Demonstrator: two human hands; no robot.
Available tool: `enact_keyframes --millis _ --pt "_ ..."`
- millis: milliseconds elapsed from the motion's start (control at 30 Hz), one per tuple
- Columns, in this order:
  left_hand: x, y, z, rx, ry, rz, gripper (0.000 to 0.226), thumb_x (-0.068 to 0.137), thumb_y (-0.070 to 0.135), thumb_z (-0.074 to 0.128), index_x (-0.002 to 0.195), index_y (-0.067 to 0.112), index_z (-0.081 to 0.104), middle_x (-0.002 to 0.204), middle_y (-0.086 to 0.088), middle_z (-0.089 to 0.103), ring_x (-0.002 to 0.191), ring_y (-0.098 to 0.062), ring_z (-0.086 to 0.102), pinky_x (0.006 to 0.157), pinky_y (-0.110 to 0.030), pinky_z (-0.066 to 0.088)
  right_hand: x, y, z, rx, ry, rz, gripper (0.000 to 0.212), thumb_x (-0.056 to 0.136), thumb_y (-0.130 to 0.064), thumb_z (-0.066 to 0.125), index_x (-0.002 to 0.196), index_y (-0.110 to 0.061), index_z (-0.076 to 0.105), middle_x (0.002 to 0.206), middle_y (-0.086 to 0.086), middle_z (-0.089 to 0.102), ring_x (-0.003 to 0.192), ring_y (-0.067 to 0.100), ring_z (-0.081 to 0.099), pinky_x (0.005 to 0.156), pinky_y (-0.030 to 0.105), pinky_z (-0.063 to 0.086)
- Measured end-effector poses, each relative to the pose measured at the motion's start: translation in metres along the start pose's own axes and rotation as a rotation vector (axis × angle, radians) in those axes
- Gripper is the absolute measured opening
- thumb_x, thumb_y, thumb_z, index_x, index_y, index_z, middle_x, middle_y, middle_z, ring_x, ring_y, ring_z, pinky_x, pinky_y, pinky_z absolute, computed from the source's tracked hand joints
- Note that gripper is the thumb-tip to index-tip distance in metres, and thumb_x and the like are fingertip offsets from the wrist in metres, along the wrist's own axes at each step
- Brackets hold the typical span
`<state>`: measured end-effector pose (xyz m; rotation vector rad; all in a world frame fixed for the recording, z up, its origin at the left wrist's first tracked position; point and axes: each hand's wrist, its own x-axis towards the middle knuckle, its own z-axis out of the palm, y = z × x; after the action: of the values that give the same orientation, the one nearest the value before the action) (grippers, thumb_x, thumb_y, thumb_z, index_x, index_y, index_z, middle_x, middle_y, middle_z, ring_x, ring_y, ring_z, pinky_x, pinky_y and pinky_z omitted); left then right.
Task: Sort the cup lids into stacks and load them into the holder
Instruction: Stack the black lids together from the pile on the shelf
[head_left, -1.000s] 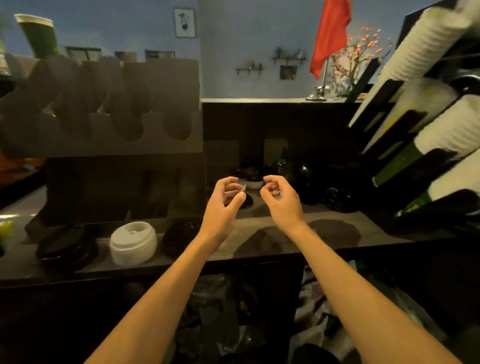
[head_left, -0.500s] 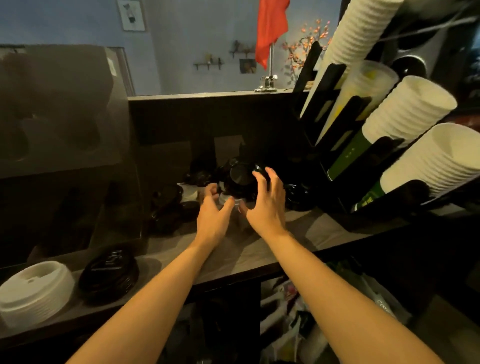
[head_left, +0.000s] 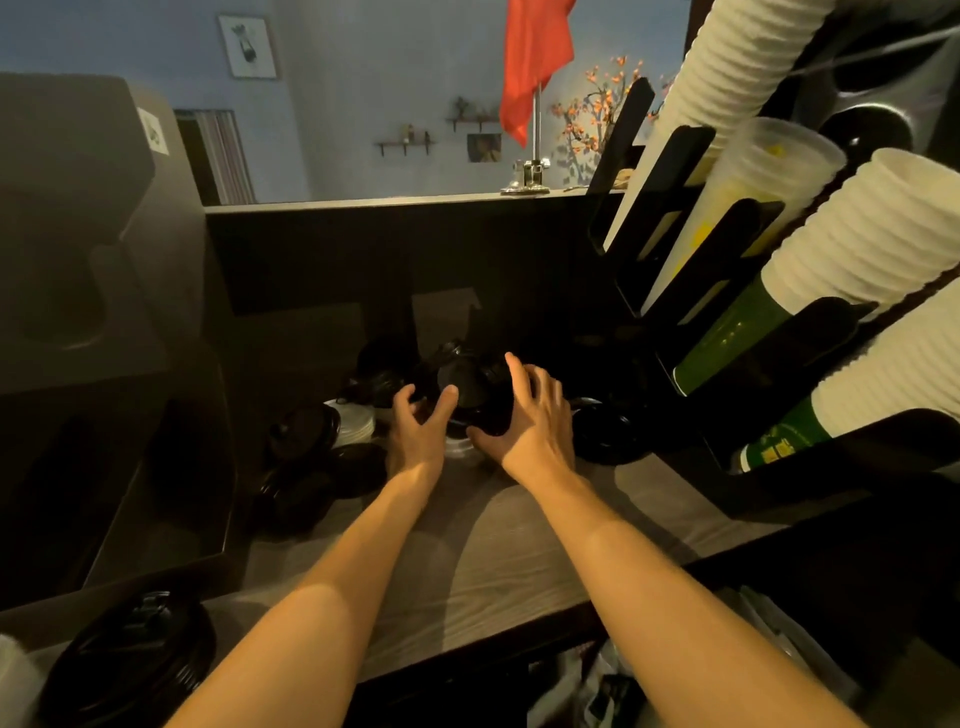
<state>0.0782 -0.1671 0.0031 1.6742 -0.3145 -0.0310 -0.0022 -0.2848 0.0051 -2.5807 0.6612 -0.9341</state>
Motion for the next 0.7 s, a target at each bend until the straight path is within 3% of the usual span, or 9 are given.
enact_keyframes --millis 100,167,233,300,400,533,600,700 --pt "-0.002 0.001 -0.002 -0.016 0.047 -0.002 0.066 0.094 0.052 0.065 0.148 0.022 0.041 0.135 -0.004 0.056 0.126 -0.028 0.055 0.097 -0.038 0.042 -0.004 0.006 0.002 0.117 0.114 -0.069 0.100 0.075 -0.054 0.080 0.156 -0.024 0.028 0.149 0.004 0.029 0.136 0.024 0.030 0.111 0.044 0.038" --pt "-0.004 0.002 -0.003 -0.009 0.067 0.009 0.065 0.093 0.051 0.067 0.145 0.021 0.042 0.128 -0.001 0.056 0.123 -0.028 0.056 0.093 -0.037 0.041 -0.003 0.008 0.006 0.168 0.126 -0.071 0.095 0.072 -0.057 0.081 0.150 -0.023 0.039 0.153 0.004 0.024 0.139 0.025 0.027 0.112 0.046 0.038" --pt "-0.003 0.002 -0.003 -0.006 0.027 0.001 0.070 0.092 0.053 0.067 0.149 0.023 0.039 0.140 -0.005 0.053 0.129 -0.029 0.052 0.099 -0.040 0.042 0.001 0.005 0.004 0.130 -0.021 0.014 0.100 0.072 -0.065 0.077 0.153 -0.032 0.030 0.163 0.001 0.012 0.148 0.026 0.018 0.119 0.046 0.029" --pt "-0.002 0.001 -0.002 0.005 -0.014 -0.011 0.071 0.093 0.054 0.065 0.152 0.025 0.037 0.148 -0.006 0.050 0.133 -0.029 0.050 0.106 -0.043 0.042 0.004 -0.002 0.001 0.042 -0.160 0.059 0.105 0.073 -0.069 0.074 0.156 -0.038 0.017 0.165 0.000 0.017 0.150 0.028 0.021 0.120 0.046 0.026" --pt "0.002 -0.002 -0.003 0.024 0.015 -0.006 0.061 0.094 0.038 0.069 0.148 0.023 0.043 0.142 -0.007 0.057 0.125 -0.028 0.056 0.098 -0.038 0.045 0.002 -0.008 -0.004 0.010 -0.204 0.022 0.098 0.077 -0.062 0.074 0.155 -0.037 0.019 0.158 0.001 0.034 0.143 0.028 0.036 0.112 0.043 0.035" --pt "-0.003 0.000 -0.007 -0.039 0.067 -0.010 0.054 0.093 0.021 0.068 0.143 0.019 0.047 0.131 -0.008 0.061 0.116 -0.027 0.060 0.088 -0.034 0.044 -0.006 -0.004 -0.008 0.174 -0.164 -0.033 0.089 0.077 -0.055 0.077 0.150 -0.037 0.029 0.150 -0.001 0.043 0.135 0.025 0.046 0.105 0.041 0.043" --pt "-0.006 0.001 -0.010 -0.047 0.099 0.012 0.051 0.094 0.023 0.067 0.142 0.019 0.049 0.127 -0.006 0.060 0.115 -0.026 0.059 0.089 -0.033 0.043 -0.006 -0.005 -0.009 0.159 -0.161 -0.029 0.101 0.073 -0.057 0.079 0.154 -0.037 0.022 0.154 -0.001 0.037 0.140 0.025 0.039 0.111 0.042 0.038" --pt "-0.011 0.004 -0.012 -0.045 0.100 -0.018 0.054 0.098 0.035 0.063 0.147 0.021 0.045 0.139 -0.005 0.054 0.129 -0.030 0.052 0.096 -0.033 0.040 -0.005 -0.010 -0.013 0.132 -0.342 0.034 0.114 0.075 -0.061 0.078 0.158 -0.040 0.002 0.157 0.005 0.035 0.141 0.031 0.038 0.111 0.045 0.036"
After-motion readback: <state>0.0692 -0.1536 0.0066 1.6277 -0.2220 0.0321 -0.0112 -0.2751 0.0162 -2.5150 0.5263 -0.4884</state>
